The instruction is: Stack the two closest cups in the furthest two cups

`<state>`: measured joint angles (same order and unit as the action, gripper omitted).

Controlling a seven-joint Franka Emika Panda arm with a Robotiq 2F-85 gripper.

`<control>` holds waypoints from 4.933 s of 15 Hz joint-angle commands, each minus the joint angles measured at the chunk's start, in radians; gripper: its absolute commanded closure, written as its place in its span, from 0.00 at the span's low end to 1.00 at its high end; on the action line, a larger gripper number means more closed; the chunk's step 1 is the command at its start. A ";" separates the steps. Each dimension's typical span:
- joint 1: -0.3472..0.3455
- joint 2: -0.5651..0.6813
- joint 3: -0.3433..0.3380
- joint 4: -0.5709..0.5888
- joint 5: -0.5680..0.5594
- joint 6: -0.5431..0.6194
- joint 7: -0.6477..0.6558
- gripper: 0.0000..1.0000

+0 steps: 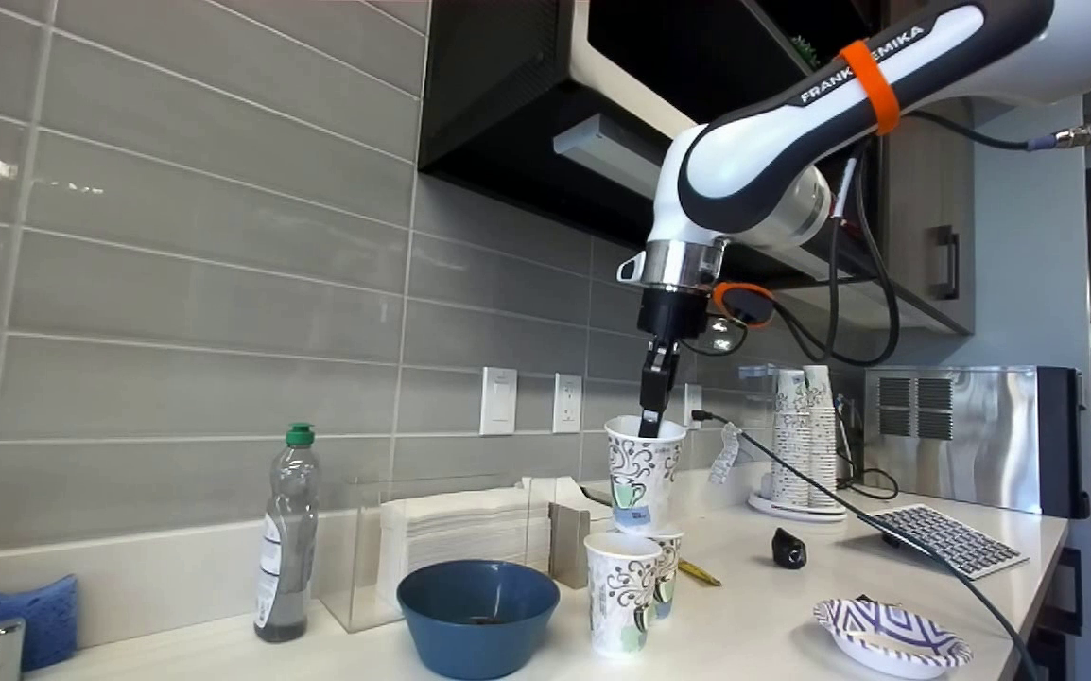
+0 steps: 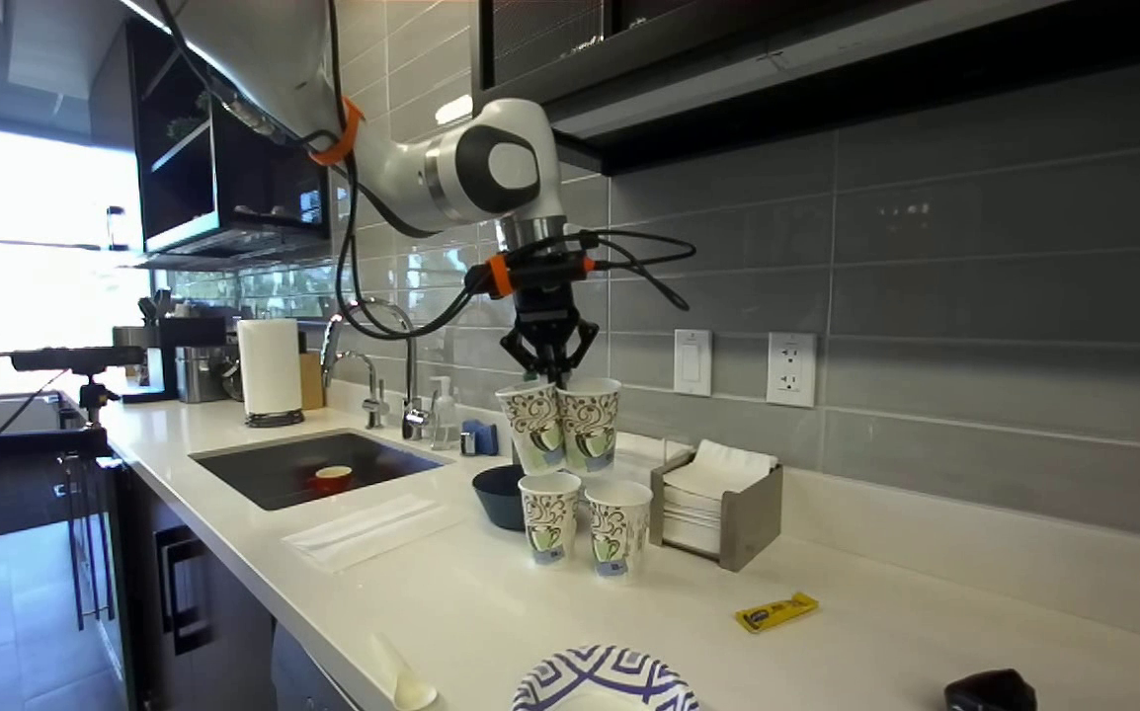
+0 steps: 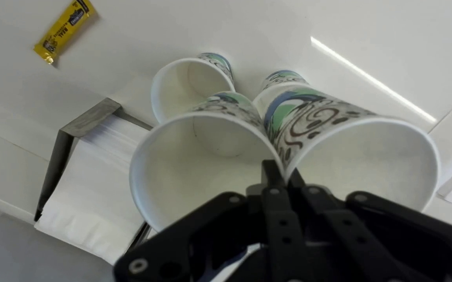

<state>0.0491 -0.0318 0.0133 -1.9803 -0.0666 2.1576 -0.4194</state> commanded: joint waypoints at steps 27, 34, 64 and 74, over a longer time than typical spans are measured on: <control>-0.010 0.086 0.010 0.056 0.028 -0.008 -0.035 0.46; -0.013 0.087 0.008 0.057 0.021 -0.006 -0.041 0.99; -0.042 0.114 -0.005 0.077 -0.013 0.010 -0.019 0.99; -0.041 0.113 -0.004 0.064 -0.009 0.004 -0.018 0.38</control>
<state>0.0140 0.0800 0.0030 -1.9298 -0.0669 2.1643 -0.4376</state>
